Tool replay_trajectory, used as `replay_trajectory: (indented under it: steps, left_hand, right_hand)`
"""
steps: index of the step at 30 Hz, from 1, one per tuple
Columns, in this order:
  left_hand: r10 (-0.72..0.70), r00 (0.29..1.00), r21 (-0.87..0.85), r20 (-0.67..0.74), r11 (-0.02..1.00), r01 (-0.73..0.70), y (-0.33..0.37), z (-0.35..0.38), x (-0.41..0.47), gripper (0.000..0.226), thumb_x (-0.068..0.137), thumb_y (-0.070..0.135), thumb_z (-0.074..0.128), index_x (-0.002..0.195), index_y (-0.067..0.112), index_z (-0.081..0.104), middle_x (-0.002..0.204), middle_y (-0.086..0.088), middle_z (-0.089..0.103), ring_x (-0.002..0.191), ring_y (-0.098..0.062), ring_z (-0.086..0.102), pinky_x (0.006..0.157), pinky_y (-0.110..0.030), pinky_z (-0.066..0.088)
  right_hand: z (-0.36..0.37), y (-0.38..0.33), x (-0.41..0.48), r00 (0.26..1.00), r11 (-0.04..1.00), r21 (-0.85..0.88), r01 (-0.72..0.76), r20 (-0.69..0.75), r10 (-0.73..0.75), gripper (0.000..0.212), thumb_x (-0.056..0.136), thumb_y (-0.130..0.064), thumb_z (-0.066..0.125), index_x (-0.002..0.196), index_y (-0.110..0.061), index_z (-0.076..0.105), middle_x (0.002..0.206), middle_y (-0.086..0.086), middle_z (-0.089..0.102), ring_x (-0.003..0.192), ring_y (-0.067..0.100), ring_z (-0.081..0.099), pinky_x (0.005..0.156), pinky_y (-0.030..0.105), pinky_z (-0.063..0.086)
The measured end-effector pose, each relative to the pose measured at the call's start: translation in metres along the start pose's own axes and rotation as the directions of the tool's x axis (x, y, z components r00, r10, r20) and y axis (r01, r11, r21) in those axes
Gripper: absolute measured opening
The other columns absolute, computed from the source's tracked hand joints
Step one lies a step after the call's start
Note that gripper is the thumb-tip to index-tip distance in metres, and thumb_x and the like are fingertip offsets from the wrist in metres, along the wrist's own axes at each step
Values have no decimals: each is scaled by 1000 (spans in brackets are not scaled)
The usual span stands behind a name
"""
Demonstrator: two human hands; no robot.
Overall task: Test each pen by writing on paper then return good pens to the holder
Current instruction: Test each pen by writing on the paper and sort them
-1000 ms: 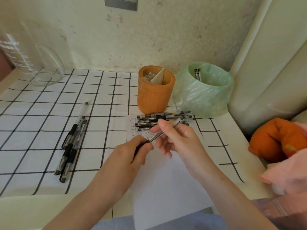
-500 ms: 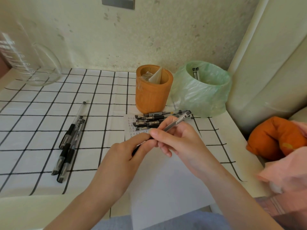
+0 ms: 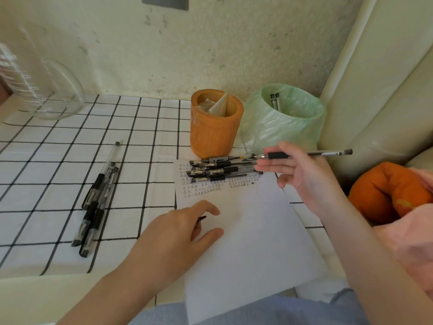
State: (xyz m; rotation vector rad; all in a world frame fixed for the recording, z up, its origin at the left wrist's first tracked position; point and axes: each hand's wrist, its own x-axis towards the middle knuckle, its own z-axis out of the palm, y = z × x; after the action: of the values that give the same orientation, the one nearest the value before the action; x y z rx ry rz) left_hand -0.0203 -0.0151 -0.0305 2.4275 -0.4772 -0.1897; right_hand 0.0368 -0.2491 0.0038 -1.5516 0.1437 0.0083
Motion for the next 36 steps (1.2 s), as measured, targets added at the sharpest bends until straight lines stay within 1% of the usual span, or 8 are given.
replay_trajectory:
  steps: [3,6,12,17,21,23,31,36]
  left_hand:
    - [17,998,53,60,998,-21,-1,2,1,40,81,58,49,118,51,38,67,8,45,65,-5,47,59,-14,37]
    - [14,995,98,100,995,-23,-3,5,1,53,79,62,49,128,54,30,71,11,44,67,-2,46,60,-13,36]
    - [41,993,151,108,987,-57,-5,8,2,59,82,61,48,135,53,23,70,14,40,66,0,42,59,-13,33]
    - [51,993,181,102,981,-69,-6,10,1,60,83,60,46,137,51,21,72,18,38,67,3,38,58,-12,31]
    - [46,993,198,105,978,-66,-4,10,1,60,84,60,45,137,51,20,72,21,35,70,-1,38,60,-13,30]
    - [44,994,202,96,977,-63,-4,11,2,60,84,60,45,138,51,20,73,22,36,74,-3,38,62,-14,30]
    - [60,995,204,77,976,-75,-5,12,1,60,84,60,45,137,51,20,76,22,38,79,-1,38,69,-15,31]
    - [58,995,216,83,974,-75,-5,12,2,60,84,60,45,137,50,21,73,21,37,74,-3,38,65,-15,31]
  right_hand:
    - [0,15,6,991,986,-164,41,-123,-62,22,84,-22,70,76,-3,62,62,9,68,57,18,67,37,20,31]
    - [6,34,14,970,968,-236,83,-205,-132,37,81,-22,74,55,-12,50,43,3,51,37,11,43,38,17,29]
    - [8,59,26,923,939,-311,145,-299,-242,44,85,-16,69,49,-9,45,49,10,39,48,18,31,49,24,26]
    - [11,66,27,895,895,-404,187,-305,-325,34,84,-4,61,58,9,44,50,11,35,50,15,29,45,20,25]
    - [11,67,28,887,895,-392,211,-309,-344,34,81,1,60,53,-1,40,49,9,33,50,12,27,46,17,25]
    - [11,68,29,883,892,-394,221,-306,-355,39,82,2,60,52,-9,37,44,-4,30,47,8,23,45,13,26]
    - [11,70,30,886,882,-395,255,-269,-377,40,83,2,59,52,-9,37,38,-9,30,43,5,24,46,10,27]
    - [10,71,30,886,882,-390,264,-263,-382,39,83,3,59,53,-9,37,40,-9,28,46,6,23,47,11,27]
